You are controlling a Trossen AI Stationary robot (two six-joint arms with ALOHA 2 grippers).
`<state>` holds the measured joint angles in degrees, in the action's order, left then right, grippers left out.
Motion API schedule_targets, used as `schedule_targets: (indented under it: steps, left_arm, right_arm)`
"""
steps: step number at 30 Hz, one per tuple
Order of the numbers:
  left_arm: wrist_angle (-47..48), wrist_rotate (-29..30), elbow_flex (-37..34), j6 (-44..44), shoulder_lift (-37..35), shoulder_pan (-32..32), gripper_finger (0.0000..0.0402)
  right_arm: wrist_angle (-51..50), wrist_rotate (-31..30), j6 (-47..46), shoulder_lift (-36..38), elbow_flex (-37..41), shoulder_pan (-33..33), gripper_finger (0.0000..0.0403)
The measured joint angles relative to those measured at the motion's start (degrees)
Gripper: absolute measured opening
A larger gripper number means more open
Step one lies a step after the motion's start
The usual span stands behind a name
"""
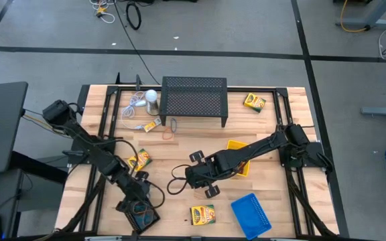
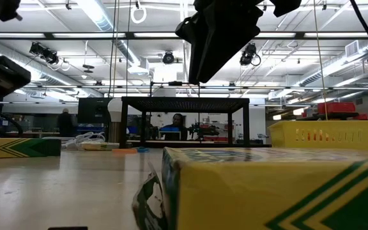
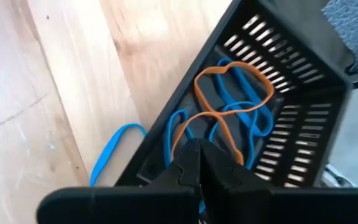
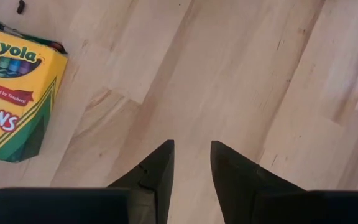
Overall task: Pick & Place Office Desk Supplies
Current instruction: Move the black basket to the center of the table
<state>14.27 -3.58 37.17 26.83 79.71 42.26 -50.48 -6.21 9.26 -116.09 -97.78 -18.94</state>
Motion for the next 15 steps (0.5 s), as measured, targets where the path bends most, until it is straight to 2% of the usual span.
schedule_targets:
  steps: [7, 15]
  left_arm:
    - [-3.56, 0.70, 0.02, -0.07, 6.11, 0.02, 0.0001]
    - [-6.53, 10.29, 0.53, -1.21, 9.83, 0.02, 0.0001]
  right_arm:
    - [-0.12, -0.01, -0.02, 0.00, 0.00, -0.02, 0.0112]
    - [-1.12, -5.62, -1.11, 0.00, 0.00, -0.04, 0.0112]
